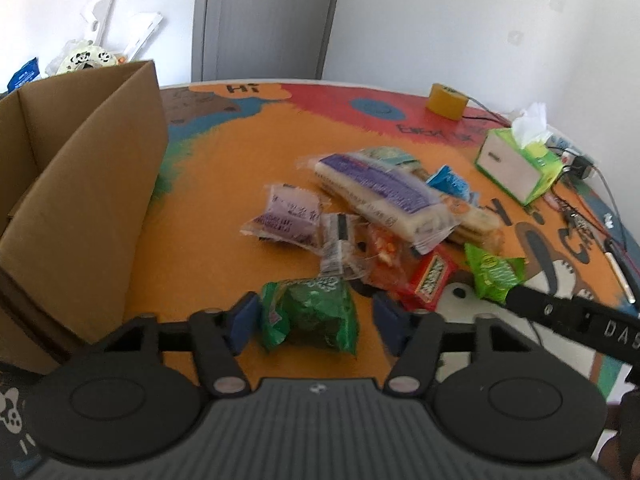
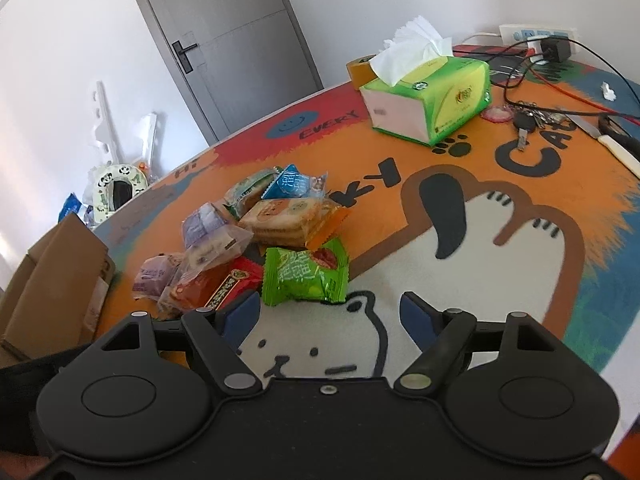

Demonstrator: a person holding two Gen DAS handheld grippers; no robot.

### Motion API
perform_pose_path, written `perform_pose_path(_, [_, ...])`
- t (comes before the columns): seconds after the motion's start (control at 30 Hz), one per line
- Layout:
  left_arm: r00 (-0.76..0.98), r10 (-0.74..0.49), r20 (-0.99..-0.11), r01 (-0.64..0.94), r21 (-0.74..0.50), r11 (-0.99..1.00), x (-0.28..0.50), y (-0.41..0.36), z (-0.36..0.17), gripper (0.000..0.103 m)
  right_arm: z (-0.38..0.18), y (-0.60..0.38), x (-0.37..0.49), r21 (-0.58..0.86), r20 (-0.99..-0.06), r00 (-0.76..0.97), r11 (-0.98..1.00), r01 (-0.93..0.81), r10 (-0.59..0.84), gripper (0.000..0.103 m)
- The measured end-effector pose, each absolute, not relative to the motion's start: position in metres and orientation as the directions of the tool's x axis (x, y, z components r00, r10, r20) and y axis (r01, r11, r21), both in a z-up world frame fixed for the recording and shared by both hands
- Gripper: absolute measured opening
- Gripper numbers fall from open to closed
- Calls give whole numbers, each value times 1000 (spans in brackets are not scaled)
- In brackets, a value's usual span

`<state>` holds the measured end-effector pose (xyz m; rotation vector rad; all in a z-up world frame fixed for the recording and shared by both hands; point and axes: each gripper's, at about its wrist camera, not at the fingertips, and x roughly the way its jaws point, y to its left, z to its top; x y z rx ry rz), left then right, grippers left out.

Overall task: Organize snacks
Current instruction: 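Grasp the green snack packet with the right gripper while the left gripper grasps the dark green packet, then carry both green packets over the cardboard box and open both grippers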

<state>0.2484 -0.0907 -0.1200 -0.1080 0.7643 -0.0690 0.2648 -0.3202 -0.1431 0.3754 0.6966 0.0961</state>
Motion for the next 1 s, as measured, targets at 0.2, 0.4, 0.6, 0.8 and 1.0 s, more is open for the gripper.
perform_pose_path(0.2, [737,-96,-669,3,-139,990,251,-82,-120,42,-146,-312,282,361,-604,767,932,25,214,78])
perform_pose_path(0.4, [747,-81,-660,-16,-140,990,253,-76,-116,41,-146,-304,293,350,-600,769,937,3,221,76])
perform_pose_path(0.6, [755,-78,-651,-24,-146,989,254,-73,-113,41,-147,-298,299,316,-597,776,949,-6,204,56])
perform_pose_path(0.8, [772,-86,-630,-14,-152,988,248,-74,-105,41,-141,-304,292,358,-578,781,933,-20,239,29])
perform_pose_path(1.0, [787,-98,-609,-2,-162,987,239,-73,-97,41,-134,-309,277,360,-568,790,933,-12,230,28])
